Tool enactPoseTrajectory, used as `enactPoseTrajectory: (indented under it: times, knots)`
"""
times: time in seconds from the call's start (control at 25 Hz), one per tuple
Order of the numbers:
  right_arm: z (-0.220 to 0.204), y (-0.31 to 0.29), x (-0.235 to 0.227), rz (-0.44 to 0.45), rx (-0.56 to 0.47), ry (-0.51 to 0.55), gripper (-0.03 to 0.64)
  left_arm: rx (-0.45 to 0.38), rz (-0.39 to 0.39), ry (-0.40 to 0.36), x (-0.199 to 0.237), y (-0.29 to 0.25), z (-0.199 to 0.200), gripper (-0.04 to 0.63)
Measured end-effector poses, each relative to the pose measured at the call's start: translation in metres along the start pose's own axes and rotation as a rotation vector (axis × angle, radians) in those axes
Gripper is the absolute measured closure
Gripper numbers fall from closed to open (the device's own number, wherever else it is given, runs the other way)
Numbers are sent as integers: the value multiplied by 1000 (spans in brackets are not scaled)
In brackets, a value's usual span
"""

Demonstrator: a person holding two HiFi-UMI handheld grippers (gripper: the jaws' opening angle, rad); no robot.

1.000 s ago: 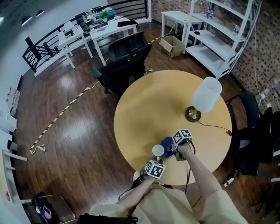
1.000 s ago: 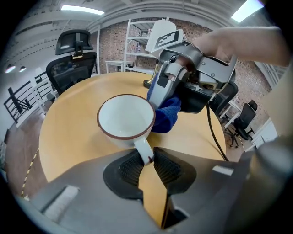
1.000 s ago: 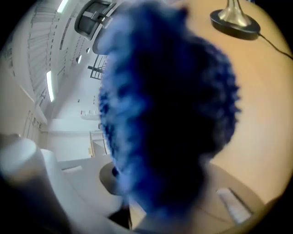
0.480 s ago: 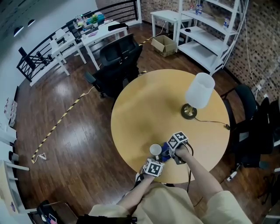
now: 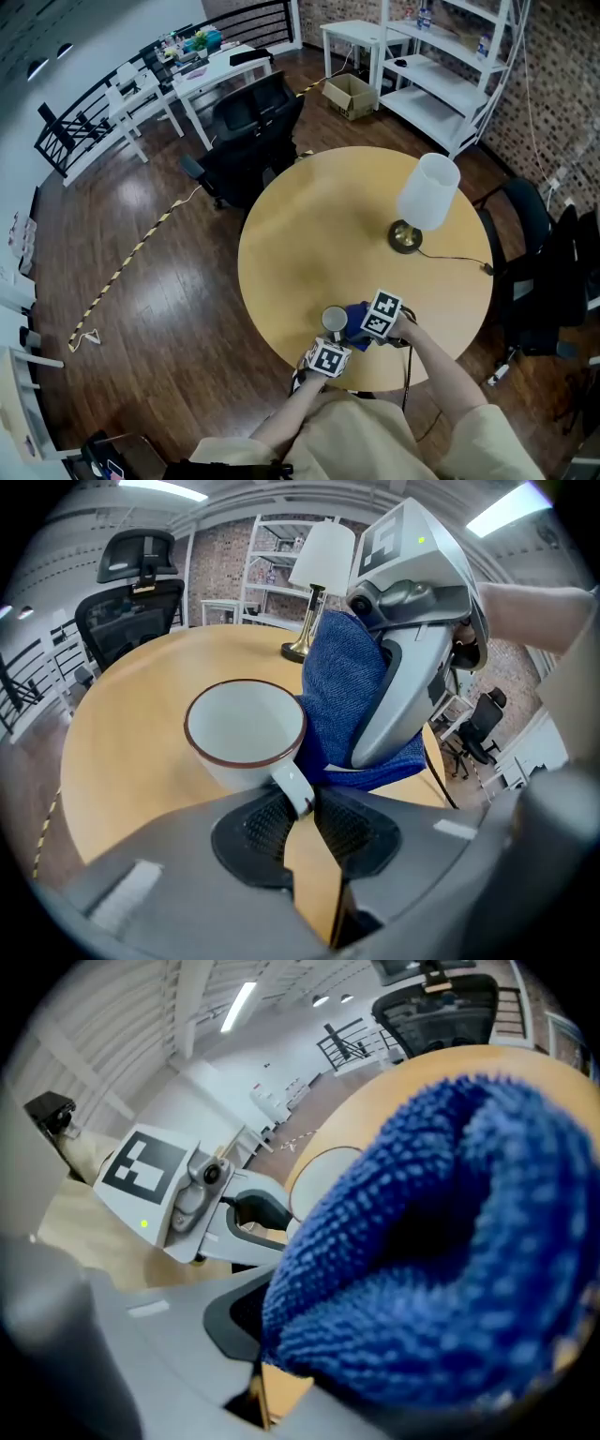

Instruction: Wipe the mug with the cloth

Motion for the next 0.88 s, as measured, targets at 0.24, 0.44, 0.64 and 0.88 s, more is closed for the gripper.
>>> enactPoseTrajectory:
  times: [0.24,0.44,0.64,0.88]
  knots:
    - [-4,0,-6,75,-35,29,557,25,-26,-7,1,-2,-7,538]
    - [-15,-2,-10,65,-56,-33,555,70,-181,48,2,7,-12,362]
    - [-21,-4,1,36,-139,-79,552,19,-244,135,7,63,-10,223]
    - [-31,-5,9,-2,-311,-227,552,-91,-183,160,59,97,12,210]
Point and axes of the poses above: the fingertips, and each gripper's own axes: y backward along the fingers, x to its left, z out of its top, the point moved 9 cm from there along y, backward along the fingers, and after that the axes turned 12 degrees about -z, right-handed, at the moved point
